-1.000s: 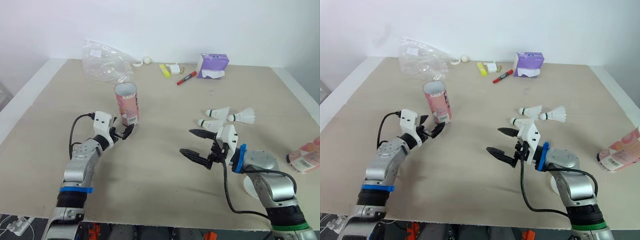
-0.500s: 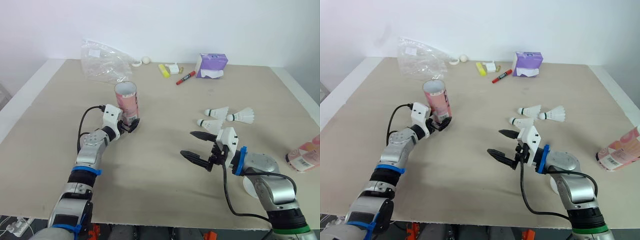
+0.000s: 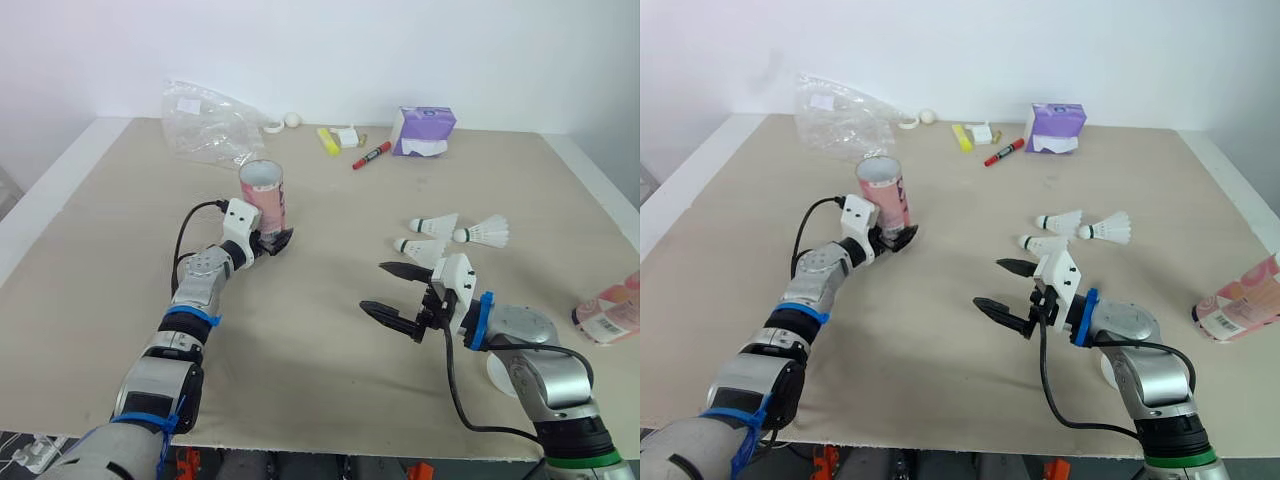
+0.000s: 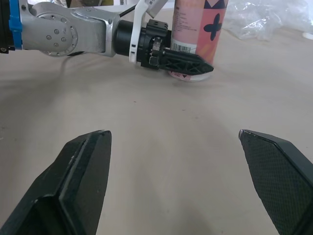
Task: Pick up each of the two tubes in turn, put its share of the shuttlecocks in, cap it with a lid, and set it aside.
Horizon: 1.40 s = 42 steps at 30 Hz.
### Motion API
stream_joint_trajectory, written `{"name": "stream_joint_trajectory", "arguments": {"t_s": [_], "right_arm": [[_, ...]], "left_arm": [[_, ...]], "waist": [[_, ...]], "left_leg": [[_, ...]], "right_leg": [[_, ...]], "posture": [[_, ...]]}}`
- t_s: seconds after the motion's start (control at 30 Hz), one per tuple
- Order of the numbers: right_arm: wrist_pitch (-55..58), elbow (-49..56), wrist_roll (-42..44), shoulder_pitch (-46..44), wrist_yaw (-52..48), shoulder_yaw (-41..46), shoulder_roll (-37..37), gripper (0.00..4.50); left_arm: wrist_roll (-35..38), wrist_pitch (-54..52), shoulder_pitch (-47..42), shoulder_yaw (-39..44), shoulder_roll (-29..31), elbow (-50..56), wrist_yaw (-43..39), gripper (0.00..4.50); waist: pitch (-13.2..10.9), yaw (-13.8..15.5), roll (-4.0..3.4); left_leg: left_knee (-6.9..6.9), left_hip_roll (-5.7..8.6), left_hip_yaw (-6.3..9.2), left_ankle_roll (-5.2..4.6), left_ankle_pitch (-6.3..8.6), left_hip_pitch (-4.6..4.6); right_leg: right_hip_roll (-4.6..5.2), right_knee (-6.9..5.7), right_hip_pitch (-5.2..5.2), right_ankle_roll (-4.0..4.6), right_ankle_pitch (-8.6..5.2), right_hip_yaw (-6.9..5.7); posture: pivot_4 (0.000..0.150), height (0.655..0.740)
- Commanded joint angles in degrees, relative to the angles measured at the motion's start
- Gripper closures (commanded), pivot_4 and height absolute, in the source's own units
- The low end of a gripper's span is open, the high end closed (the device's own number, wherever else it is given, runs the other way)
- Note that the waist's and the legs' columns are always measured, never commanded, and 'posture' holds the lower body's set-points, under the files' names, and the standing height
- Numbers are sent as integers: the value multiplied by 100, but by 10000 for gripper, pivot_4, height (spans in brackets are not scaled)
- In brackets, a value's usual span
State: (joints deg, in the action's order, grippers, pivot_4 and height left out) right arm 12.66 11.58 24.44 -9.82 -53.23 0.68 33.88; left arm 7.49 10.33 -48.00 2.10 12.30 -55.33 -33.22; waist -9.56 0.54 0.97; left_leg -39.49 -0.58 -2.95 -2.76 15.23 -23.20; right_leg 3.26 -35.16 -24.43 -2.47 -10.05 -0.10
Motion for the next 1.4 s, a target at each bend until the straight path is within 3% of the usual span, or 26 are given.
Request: {"name": "stream_joint_trajectory", "arguments": {"t_s": [0.03,0.07,0.13,0.53,0.77,1.0,1.23,1.4], "right_arm": [[-20,312,40,30,36,139,67,310],[-19,325,37,50,39,136,68,0],[-16,337,29,59,46,130,66,0],[91,418,244,-29,128,232,-11,0],[212,867,577,262,65,479,117,0],[276,1579,872,970,-281,737,537,0],[99,1802,832,1376,-470,779,676,0],[-19,1829,765,1549,-497,745,677,0]], "left_arm": [[-13,247,-114,87,52,-70,-100,0],[-5,264,-114,102,50,-89,-97,5201],[-30,328,-112,115,53,-106,-30,9639],[-49,432,-17,64,195,230,-240,9639],[-126,283,647,-525,524,1817,-1356,9639],[174,-963,1377,-1411,1162,4188,-2989,9639],[129,-2051,1150,-2078,1504,5072,-3798,9639],[-127,-2214,790,-2513,1708,5208,-4222,9639]], "waist": [[0,0,0],[0,0,0],[0,0,0],[0,0,1],[0,2,1],[0,4,0],[0,1,0],[0,2,0]], "left_leg": [[0,0,0,0,0,0],[0,0,1,0,0,0],[0,0,1,0,0,0],[-1,0,0,0,0,0],[0,-1,0,0,0,-2],[-5,-4,-1,0,1,3],[-12,-8,0,0,-3,3],[-15,-8,1,-1,-3,3]], "right_leg": [[0,0,0,0,0,0],[0,0,0,0,0,0],[0,0,0,-1,1,0],[0,0,0,-2,2,0],[2,0,-1,-1,1,2],[3,-2,3,6,-3,4],[-5,-6,2,2,-28,3],[-9,-8,1,2,-29,5]], "posture": [[1500,7400],[1500,7400],[1500,7400],[1500,7400],[1500,7400],[1500,7400],[1500,7400],[1500,7400]]}}
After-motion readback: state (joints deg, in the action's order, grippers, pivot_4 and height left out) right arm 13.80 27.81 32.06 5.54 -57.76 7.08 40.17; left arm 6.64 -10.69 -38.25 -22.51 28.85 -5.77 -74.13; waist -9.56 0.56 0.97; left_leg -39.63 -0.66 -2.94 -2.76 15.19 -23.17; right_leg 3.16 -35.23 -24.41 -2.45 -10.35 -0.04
